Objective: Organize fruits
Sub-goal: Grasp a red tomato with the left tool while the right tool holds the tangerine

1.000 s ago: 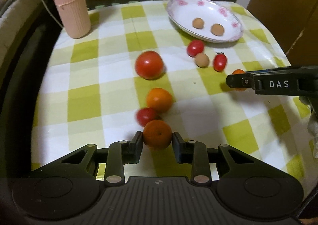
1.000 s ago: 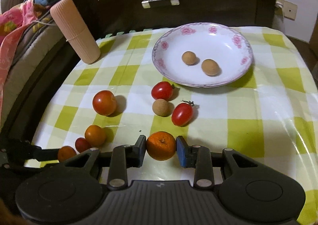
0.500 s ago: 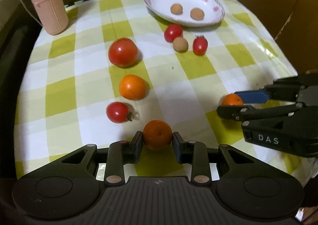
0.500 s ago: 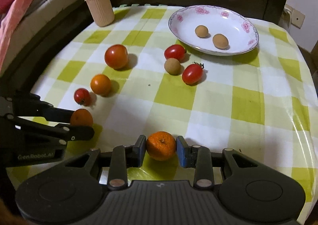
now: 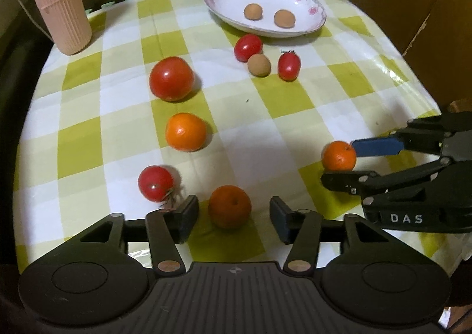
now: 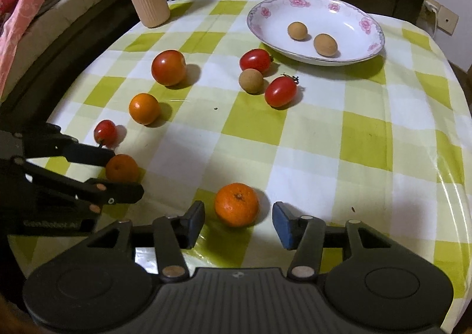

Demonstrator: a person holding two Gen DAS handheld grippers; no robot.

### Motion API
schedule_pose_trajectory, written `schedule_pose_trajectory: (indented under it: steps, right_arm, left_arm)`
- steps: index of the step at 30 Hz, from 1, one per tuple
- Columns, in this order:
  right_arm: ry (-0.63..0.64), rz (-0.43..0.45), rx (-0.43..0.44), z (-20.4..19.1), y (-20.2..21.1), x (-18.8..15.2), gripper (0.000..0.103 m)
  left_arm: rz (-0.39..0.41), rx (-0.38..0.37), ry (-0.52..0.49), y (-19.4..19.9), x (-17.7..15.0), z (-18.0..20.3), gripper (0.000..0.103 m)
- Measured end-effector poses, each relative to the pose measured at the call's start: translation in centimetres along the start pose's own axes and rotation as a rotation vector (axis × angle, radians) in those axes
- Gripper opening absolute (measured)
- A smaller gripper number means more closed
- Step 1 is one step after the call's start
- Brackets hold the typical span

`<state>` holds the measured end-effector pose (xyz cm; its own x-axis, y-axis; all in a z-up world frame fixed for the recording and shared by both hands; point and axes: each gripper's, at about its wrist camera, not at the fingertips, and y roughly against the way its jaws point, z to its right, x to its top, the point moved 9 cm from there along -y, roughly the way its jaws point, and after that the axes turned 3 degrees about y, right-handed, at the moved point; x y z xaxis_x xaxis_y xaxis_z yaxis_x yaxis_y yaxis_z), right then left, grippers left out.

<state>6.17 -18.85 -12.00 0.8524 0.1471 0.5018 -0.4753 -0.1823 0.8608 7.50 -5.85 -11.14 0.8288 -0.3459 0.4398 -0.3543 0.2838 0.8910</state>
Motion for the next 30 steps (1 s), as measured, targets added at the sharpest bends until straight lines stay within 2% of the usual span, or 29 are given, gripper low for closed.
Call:
schedule_pose_trajectory:
  steps: [7,12,15,17,23,30]
  right_arm:
    - [0.003,0.011,0.003,0.0,0.1,-0.1,0.048]
    - [0.035,0.015,-0.023,-0.5,-0.2,0.1,0.048]
    - [0.036,0.018,-0.042,-0.4,-0.2,0.2,0.036]
    - [0.028,0.022,-0.036,-0.3,-0.2,0.4,0.031]
    - [0.035,0.023,-0.042,-0.5,-0.2,0.6,0.031]
    - [0.012,0.040,-0.039,-0.2,0.3,1.0,0.031]
  left_arm:
    - [-0.011,0.010,-0.027,-0.4,-0.3,0.2,0.064]
    - [-0.020,0.027,-0.035,-0.6,-0.5,0.2,0.050]
    - [-0.016,0.032,-0.035,-0.5,-0.5,0.2,0.042]
    - [-0.016,0.029,-0.029,-0.5,-0.4,0.2,0.040]
    - [-0.015,0.033,-0.040,-0.5,-0.4,0.4,0.040]
    - [-0.003,0.018,-0.008,-0.4,0.3,0.2,0.040]
